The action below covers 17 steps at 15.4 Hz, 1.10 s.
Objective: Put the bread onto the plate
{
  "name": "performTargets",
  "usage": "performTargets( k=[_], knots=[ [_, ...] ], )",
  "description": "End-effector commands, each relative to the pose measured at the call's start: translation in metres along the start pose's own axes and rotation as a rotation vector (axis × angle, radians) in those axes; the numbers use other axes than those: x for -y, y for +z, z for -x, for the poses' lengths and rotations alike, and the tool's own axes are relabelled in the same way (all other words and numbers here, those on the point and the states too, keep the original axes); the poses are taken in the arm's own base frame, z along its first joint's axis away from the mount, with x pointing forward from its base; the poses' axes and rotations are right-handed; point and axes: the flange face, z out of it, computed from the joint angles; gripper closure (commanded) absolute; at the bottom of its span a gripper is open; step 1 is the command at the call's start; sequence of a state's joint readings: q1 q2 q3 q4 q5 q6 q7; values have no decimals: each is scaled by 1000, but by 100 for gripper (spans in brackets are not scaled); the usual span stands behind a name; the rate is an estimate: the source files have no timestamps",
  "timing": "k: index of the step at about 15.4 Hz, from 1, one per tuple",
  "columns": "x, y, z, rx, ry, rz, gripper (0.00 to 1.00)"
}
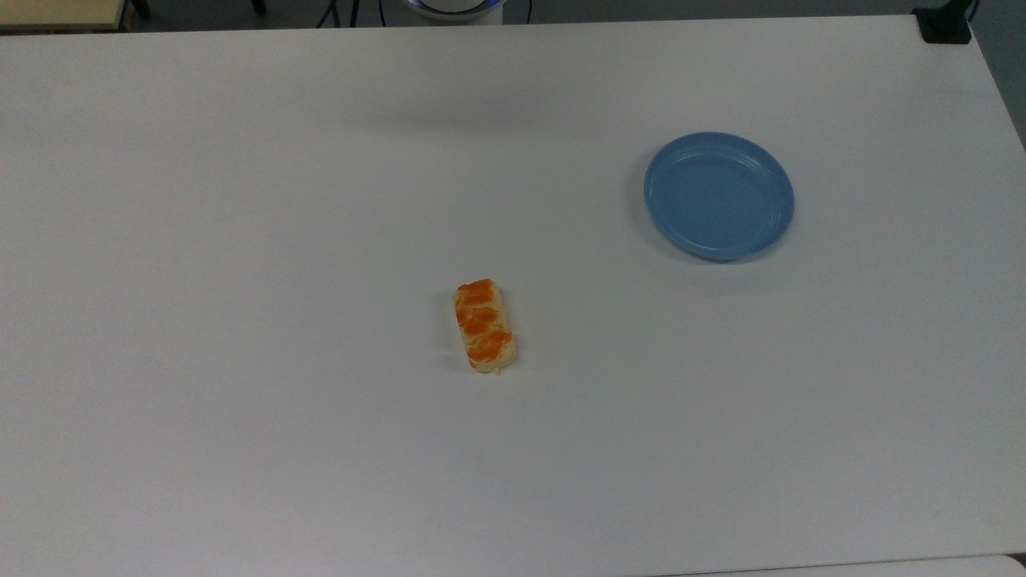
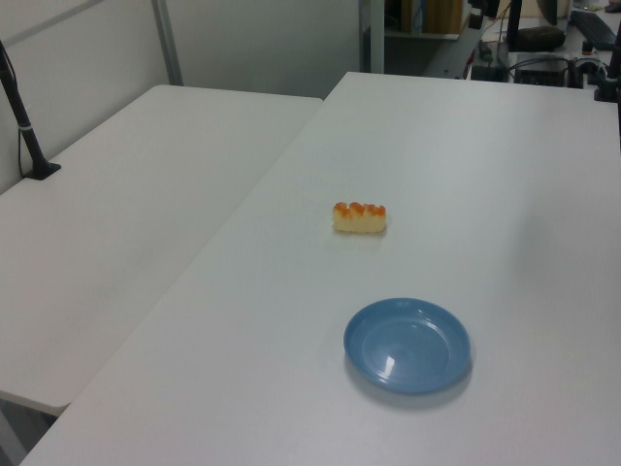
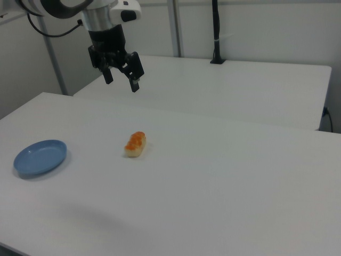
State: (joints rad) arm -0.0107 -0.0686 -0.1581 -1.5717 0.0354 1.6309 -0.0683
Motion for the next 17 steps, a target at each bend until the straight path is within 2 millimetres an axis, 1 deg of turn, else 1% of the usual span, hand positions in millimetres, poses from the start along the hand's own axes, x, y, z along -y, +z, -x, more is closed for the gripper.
performTargets(
  k=[1, 7, 10, 11, 12, 14, 15, 17],
  knots=[
    [1, 2, 0, -11, -21, -12, 0],
    [6, 4, 1, 6, -27, -9, 0],
    [8, 1, 3, 17, -25, -8, 0],
    [13, 5, 2, 40, -41, 4, 0],
    [18, 14, -3, 52, -57, 23, 0],
    [42, 41, -22, 60, -108, 90, 0],
    [48, 49, -32, 18, -118, 98, 0],
    [51, 69, -52, -40, -120, 81, 0]
  ],
)
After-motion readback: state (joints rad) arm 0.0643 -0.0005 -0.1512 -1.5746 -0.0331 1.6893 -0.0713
